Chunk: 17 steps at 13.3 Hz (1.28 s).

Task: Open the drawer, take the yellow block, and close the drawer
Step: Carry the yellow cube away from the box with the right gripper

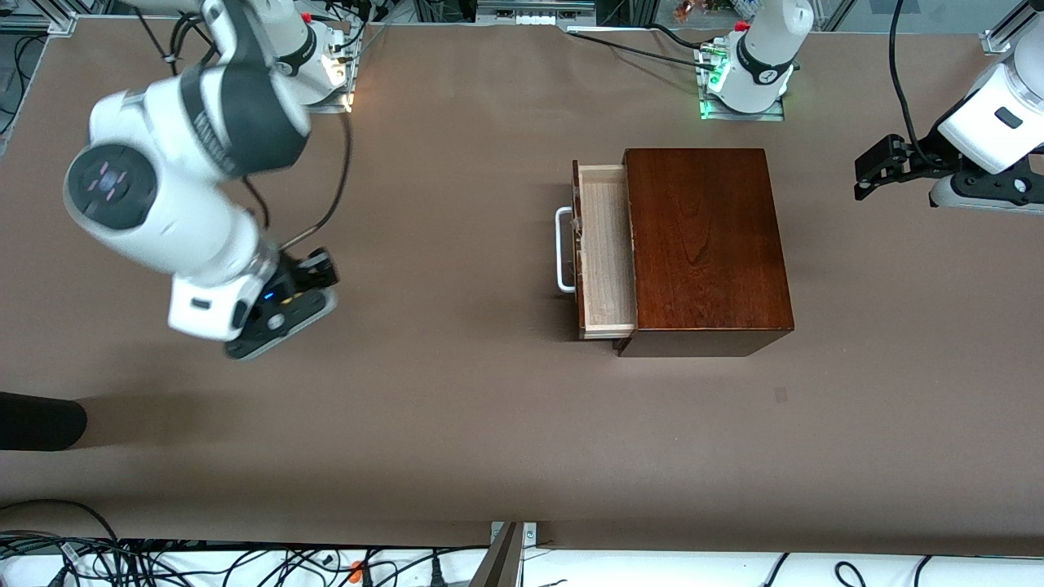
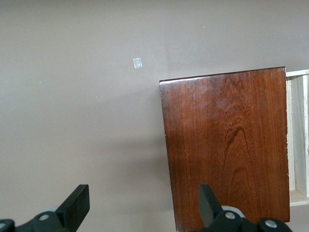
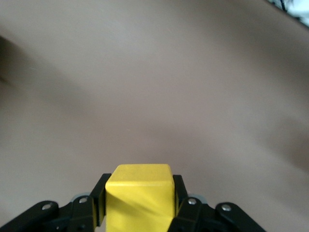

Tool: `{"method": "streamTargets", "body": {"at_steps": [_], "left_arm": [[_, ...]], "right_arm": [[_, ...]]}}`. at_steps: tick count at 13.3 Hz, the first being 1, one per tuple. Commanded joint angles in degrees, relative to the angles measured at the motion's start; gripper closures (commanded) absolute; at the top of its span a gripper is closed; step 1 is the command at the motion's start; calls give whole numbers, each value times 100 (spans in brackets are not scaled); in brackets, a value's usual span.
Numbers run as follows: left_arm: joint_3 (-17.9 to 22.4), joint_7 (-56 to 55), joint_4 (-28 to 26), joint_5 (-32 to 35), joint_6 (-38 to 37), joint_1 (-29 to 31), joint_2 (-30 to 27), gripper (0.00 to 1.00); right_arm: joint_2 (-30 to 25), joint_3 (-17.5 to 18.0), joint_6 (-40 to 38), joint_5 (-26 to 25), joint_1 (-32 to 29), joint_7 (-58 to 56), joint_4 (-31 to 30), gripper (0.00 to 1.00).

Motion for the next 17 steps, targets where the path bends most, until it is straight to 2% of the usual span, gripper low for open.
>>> {"method": "streamTargets", "body": {"at_steps": [1,5,9,11,14,17], "left_arm": [[-8,75,90,128,-91,21,41,0],[1,84,99,-81,-231,117,155,0],[-69,84,125,-1127,-354,30,392,0],[-244,93,238,-1496,-302,-311,619,0],[-429,128,643,-1515,-284,-1215,1164,0],[-456,1319,1196,-1506,126,-1894,1911,0]], "right_arm": [[-617,-49,1224,116,-313,158,-1856,100],[-293,-445,2885,107,-621,352,-2991,100],[243,-454,3547,142,-885,448,-3143,100],[332,-454,3680,256,-886,605,-3178,100],[621,-428,4074,274,-877,834,-3152,100],[833,-367,4295,274,-842,1071,-3108,100]]}}
